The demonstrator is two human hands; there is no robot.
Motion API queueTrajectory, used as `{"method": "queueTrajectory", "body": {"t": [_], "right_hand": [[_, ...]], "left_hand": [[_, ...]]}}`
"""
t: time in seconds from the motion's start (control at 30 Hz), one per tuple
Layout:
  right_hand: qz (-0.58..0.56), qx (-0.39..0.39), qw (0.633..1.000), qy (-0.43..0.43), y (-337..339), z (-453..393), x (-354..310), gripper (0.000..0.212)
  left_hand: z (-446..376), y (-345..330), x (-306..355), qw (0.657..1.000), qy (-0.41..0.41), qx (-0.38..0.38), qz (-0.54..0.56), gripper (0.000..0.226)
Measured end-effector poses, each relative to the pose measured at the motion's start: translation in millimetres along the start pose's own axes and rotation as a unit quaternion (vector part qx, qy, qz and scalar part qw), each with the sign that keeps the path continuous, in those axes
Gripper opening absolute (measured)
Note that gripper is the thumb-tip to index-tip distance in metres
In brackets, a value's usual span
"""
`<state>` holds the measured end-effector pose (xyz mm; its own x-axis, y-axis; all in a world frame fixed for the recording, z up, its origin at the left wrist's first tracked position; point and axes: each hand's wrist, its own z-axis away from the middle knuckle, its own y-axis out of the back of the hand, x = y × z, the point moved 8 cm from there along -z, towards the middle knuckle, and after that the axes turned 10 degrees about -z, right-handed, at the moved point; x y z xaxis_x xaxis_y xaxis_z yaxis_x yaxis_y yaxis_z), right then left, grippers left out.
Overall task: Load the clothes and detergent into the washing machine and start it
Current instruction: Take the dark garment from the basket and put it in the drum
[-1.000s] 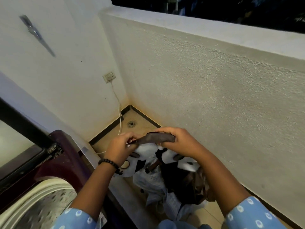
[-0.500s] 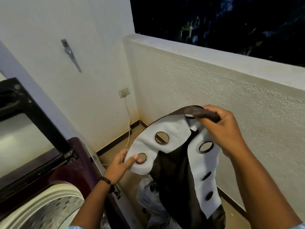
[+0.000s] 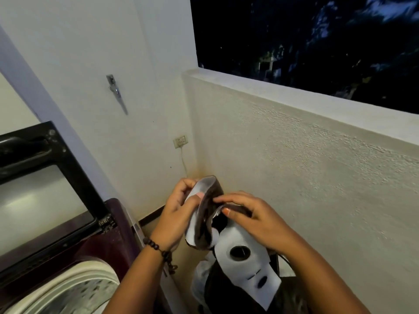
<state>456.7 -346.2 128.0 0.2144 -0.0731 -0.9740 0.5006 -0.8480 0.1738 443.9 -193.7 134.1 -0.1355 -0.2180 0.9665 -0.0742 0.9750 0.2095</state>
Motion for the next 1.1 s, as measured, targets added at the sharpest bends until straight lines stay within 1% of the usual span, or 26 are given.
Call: {"method": "queueTrajectory", "body": {"t": [0.07, 0.1, 0.13, 0.17, 0.2, 0.27, 0.3, 0.33, 0.37, 0.4, 0.47, 0.5, 0.57, 0.6, 0.67, 0.73, 0.77, 0.8, 0.83, 0.87, 0.93, 0.97, 1.03, 1.1], "right_hand": [[0.006, 0.076, 0.997, 0.013, 1.8, -1.6, 3.7, 0.019], [0.003, 0.121, 0.993, 0.009, 6.1, -1.4, 4.5, 0.018], [0.001, 0.165, 0.986, -0.001, 11.8, -0.4, 4.7, 0.023], [0.004, 0.203, 0.979, -0.014, 18.6, 1.3, 4.9, 0.031], [0.002, 0.226, 0.974, -0.021, 25.8, 5.2, 5.0, 0.037], [0.003, 0.247, 0.969, -0.014, 33.0, 6.8, 3.8, 0.04], [-0.001, 0.251, 0.968, -0.008, 33.7, 4.7, 3.5, 0.038], [-0.01, 0.246, 0.969, -0.002, 33.3, 2.1, 2.5, 0.035], [-0.023, 0.235, 0.972, 0.004, 31.9, 0.2, 1.7, 0.032], [-0.049, 0.22, 0.974, 0.009, 30.0, -1.2, 0.7, 0.027], [-0.136, 0.181, 0.974, 0.014, 25.4, -1.7, 0.4, 0.02], [-0.176, 0.159, 0.971, 0.013, 22.4, -1.6, 1.6, 0.02], [-0.214, 0.111, 0.971, 0.0, 16.6, -0.5, 6.3, 0.027], [-0.196, 0.084, 0.977, -0.017, 15.0, 0.5, 12.8, 0.033], [-0.083, 0.024, 0.994, -0.068, 11.6, 3.9, 35.6, 0.046], [0.041, -0.032, 0.991, -0.127, 8.0, 11.4, 67.3, 0.056], [0.069, -0.041, 0.985, -0.153, 7.7, 16.6, 82.7, 0.057], [0.071, -0.03, 0.983, -0.169, 9.8, 20.9, 95.3, 0.056], [0.064, -0.004, 0.982, -0.175, 14.6, 23.2, 104.3, 0.052], [0.058, 0.032, 0.983, -0.171, 22.1, 23.7, 107.7, 0.044], [0.056, 0.117, 0.982, -0.139, 41.9, 21.9, 98.5, 0.021], [0.057, 0.163, 0.978, -0.116, 52.3, 20.1, 87.3, 0.015], [0.04, 0.24, 0.967, -0.071, 70.3, 17.6, 63.3, 0.009], [-0.001, 0.276, 0.96, -0.037, 78.5, 13.9, 41.4, 0.008]], "left_hand": [[2.1, -16.1, -0.8, 0.999, 0.023, -0.034, 0.029, 0.019], [3.4, -22.3, -0.6, 0.997, 0.031, -0.05, 0.053, 0.028], [5.2, -26.3, -2.1, 0.995, 0.031, -0.066, 0.065, 0.042], [7.3, -29.7, -1.2, 0.995, 0.021, -0.088, 0.051, 0.058], [11.4, -36.5, -0.1, 0.993, 0.014, -0.113, 0.024, 0.074], [20.2, -48.5, -1.6, 0.985, 0.017, -0.17, -0.036, 0.096], [22.9, -51.2, -4.2, 0.98, 0.021, -0.19, -0.062, 0.102], [23.1, -53.2, -6.0, 0.977, 0.022, -0.194, -0.084, 0.104], [21.7, -52.5, -7.3, 0.978, 0.023, -0.18, -0.103, 0.101], [17.9, -49.4, -6.7, 0.982, 0.023, -0.148, -0.118, 0.09], [11.2, -33.2, -1.2, 0.988, 0.022, -0.058, -0.141, 0.056], [9.1, -24.5, -0.6, 0.99, 0.022, -0.021, -0.141, 0.043], [8.1, -9.7, 1.4, 0.99, 0.017, 0.026, -0.14, 0.031], [7.4, -3.2, 4.1, 0.988, 0.018, 0.047, -0.145, 0.025], [5.8, 9.4, 12.1, 0.986, 0.012, 0.09, -0.137, 0.014], [4.0, 23.2, 24.8, 0.984, 0.002, 0.137, -0.116, 0.023], [3.2, 30.8, 30.6, 0.982, -0.001, 0.155, -0.109, 0.026], [2.6, 37.8, 36.5, 0.98, -0.004, 0.167, -0.11, 0.027], [1.8, 43.6, 41.5, 0.978, -0.008, 0.167, -0.123, 0.026], [0.8, 48.2, 44.8, 0.977, -0.008, 0.159, -0.141, 0.024], [-0.9, 53.9, 47.1, 0.973, -0.003, 0.132, -0.19, 0.027], [-1.0, 55.4, 47.0, 0.97, -0.001, 0.123, -0.212, 0.031], [0.0, 55.8, 44.6, 0.964, 0.002, 0.119, -0.237, 0.04], [1.0, 50.9, 42.5, 0.962, 0.005, 0.119, -0.247, 0.046]]}}
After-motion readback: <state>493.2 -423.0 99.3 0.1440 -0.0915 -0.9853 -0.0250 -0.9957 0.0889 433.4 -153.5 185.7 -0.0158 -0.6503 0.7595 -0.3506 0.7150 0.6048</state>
